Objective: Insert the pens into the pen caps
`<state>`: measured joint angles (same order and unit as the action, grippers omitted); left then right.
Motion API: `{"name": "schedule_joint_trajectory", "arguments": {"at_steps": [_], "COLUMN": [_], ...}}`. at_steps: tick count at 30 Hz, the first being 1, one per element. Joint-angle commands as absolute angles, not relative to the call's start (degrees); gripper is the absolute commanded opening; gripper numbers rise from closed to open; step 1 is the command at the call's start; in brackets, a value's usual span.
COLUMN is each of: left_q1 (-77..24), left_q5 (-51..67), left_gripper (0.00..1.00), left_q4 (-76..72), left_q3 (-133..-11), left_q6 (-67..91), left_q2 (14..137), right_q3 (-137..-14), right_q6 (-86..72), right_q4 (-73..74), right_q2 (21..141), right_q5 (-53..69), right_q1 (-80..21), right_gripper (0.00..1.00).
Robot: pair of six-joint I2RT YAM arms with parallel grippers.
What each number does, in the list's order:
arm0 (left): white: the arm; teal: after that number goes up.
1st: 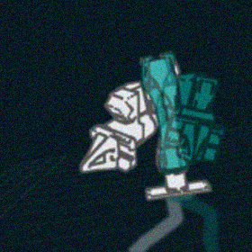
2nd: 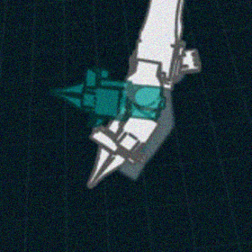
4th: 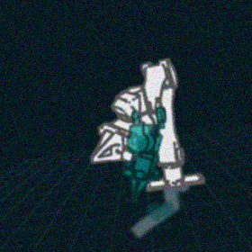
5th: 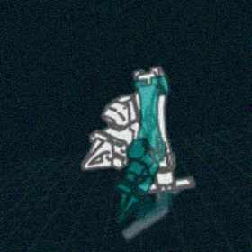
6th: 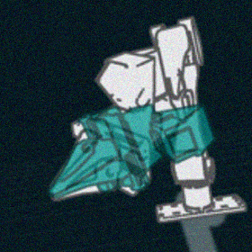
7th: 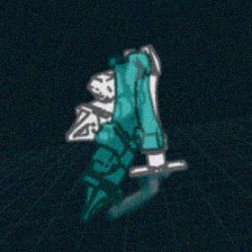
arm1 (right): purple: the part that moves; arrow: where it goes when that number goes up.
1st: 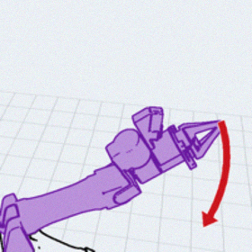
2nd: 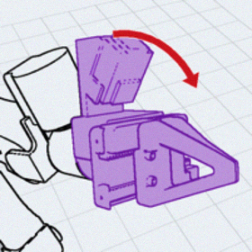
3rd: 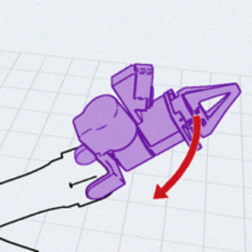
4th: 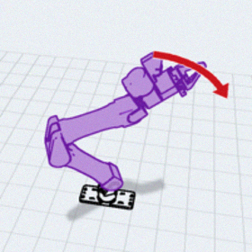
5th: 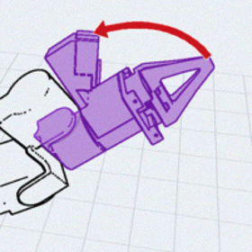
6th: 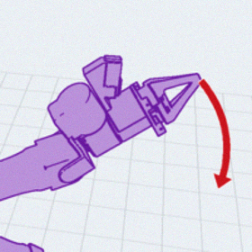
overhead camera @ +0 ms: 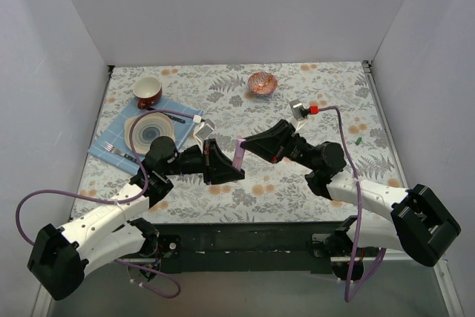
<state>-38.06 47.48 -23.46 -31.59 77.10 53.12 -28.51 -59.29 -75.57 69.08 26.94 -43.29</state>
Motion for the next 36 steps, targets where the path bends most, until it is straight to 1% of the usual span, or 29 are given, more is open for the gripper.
{"name": "schedule_joint_trajectory", "arguments": {"at_steps": [1,7,11,13,20,25,31,35,36], "left_q1": [-36.83,-36.04,-33.85,-33.05,-30.59,-28.83,-26.46,-26.46,-26.54], "left_q5": [38.32,37.45,36.91,37.44,40.08,39.55,41.22,41.75,41.66], "left_gripper": [0.0,0.0,0.0,0.0,0.0,0.0,0.0,0.0,0.0], "left_q4": [-30.15,-29.53,-30.58,-30.24,-30.5,-30.5,-29.1,-25.32,-24.18], "left_q3": [-37.18,-39.81,-40.43,-41.22,-42.89,-43.59,-44.47,-44.12,-43.69], "left_q6": [74.45,73.65,74.44,74.36,73.83,74.09,74.09,72.6,72.16], "left_q2": [51.77,53.52,53.88,54.14,55.02,55.72,56.78,57.56,57.66], "right_q3": [-24.96,-23.29,-20.92,-19.78,-19.16,-19.69,-17.23,-20.47,-21.78], "right_q6": [-56.96,-55.2,-55.81,-56.69,-56.78,-54.94,-56.33,-55.46,-55.2], "right_q4": [-70.32,-68.12,-69.34,-71.88,-72.33,-70.67,-73.3,-65.33,-62.87], "right_q2": [69.52,69.87,70.4,70.92,73.47,74.53,75.15,70.25,69.01], "right_q5": [41.83,41.84,40.87,40.87,40.96,40.26,39.11,36.22,34.73], "right_q1": [-47.98,-50.71,-52.12,-52.9,-55.37,-58.18,-59.77,-57.84,-56.0], "right_gripper": [0.01,0.01,0.01,0.01,0.01,0.01,0.01,0.01,0.01]}}
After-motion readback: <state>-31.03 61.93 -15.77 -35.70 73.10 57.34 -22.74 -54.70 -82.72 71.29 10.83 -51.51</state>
